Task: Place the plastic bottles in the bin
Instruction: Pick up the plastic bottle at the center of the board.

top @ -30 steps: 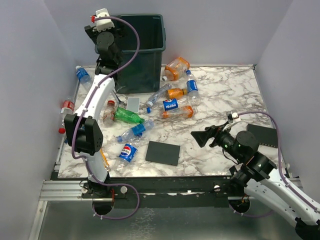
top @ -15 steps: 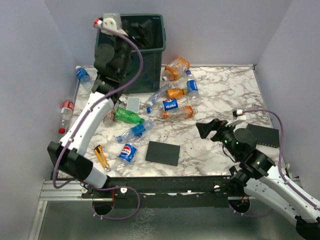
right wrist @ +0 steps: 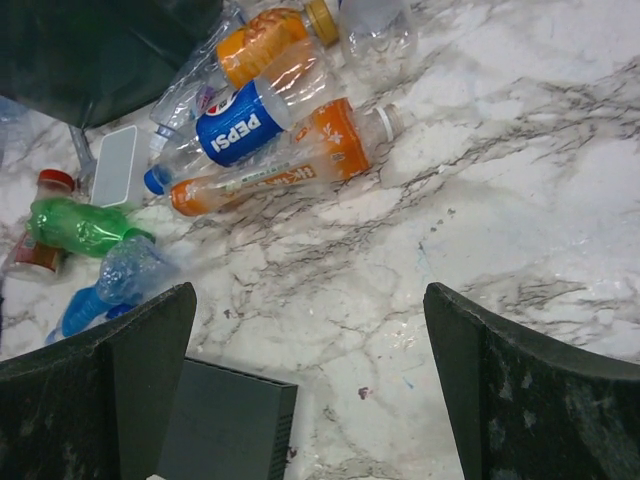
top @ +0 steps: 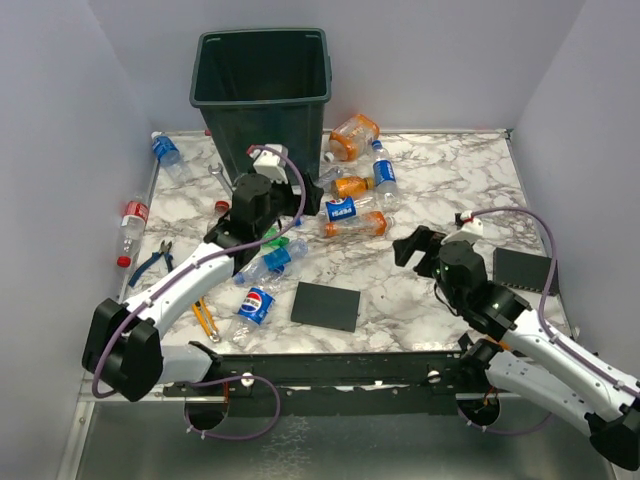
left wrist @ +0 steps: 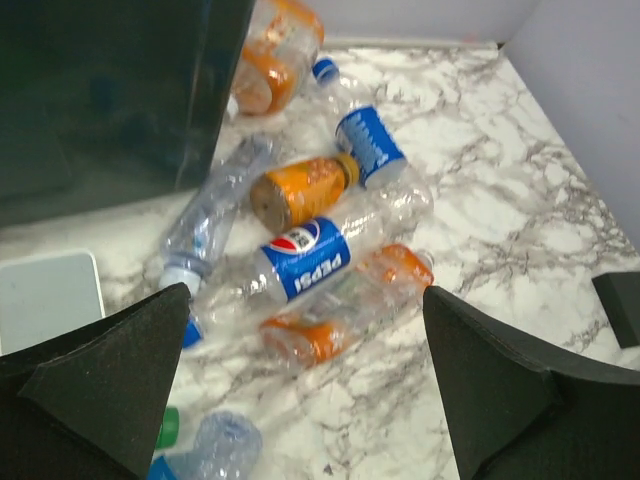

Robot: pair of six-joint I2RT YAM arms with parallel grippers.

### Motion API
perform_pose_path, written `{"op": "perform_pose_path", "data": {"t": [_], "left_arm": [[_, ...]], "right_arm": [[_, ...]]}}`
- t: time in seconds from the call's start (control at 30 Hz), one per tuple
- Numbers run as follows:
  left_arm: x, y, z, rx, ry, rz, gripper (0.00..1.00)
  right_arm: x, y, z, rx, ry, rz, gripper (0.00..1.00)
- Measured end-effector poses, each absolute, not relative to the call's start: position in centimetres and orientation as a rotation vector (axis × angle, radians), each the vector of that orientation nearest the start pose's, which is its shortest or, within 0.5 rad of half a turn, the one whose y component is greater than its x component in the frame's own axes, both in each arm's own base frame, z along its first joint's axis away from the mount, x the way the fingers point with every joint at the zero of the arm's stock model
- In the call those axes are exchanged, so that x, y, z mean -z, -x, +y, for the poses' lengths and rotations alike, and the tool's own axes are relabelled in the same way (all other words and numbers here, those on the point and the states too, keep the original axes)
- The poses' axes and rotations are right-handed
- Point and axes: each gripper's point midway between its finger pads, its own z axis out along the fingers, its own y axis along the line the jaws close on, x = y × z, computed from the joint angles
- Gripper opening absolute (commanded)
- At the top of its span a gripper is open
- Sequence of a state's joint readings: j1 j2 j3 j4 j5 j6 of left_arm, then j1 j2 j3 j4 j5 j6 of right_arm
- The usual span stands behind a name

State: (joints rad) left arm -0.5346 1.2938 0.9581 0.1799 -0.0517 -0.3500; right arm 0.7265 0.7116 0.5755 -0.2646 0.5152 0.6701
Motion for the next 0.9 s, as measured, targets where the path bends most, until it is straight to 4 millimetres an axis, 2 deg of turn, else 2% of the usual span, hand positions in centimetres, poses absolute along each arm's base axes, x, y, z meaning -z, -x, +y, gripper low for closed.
{"op": "perform_pose_path", "data": {"t": [0.1, 0.17, 0.27, 0.37, 0.53, 0.6, 0.8, 0.9], "left_arm": [[-23.4, -35.9, -21.9, 0.598, -0.085, 1.839, 0.99], [-22.6, -35.0, -21.3, 0.597, -0.056, 1.860, 0.99], [-22.9, -34.6, -21.0, 0.609, -0.022, 1.853, 0.99], [-23.3, -34.4, -21.0, 0.629, 0.001, 1.844, 0.99], [-23.1, -34.1, -21.1, 0.651, 0.024, 1.851, 0.99], [-23.0, -34.0, -21.2, 0.657, 0.028, 1.854, 0.99], [-23.0, -33.8, -21.5, 0.672, 0.034, 1.857, 0.99], [-23.0, -33.8, -21.5, 0.673, 0.035, 1.858, 0.99]], "right_arm": [[-18.1, -25.8, 14.7, -0.481, -0.336, 1.940, 1.00], [-17.6, -26.7, 15.7, -0.536, -0.380, 1.956, 1.00], [-16.4, -28.4, 17.1, -0.641, -0.470, 1.977, 1.00], [-14.3, -30.1, 17.6, -0.749, -0.610, 1.980, 1.00], [-9.3, -30.5, 18.0, -0.836, -0.807, 2.005, 1.00], [-8.1, -31.1, 18.6, -0.855, -0.868, 2.016, 0.99], [-5.6, -32.9, 19.9, -0.915, -1.025, 1.995, 0.96], [-5.6, -34.5, 20.8, -0.958, -1.078, 1.960, 0.95]]}}
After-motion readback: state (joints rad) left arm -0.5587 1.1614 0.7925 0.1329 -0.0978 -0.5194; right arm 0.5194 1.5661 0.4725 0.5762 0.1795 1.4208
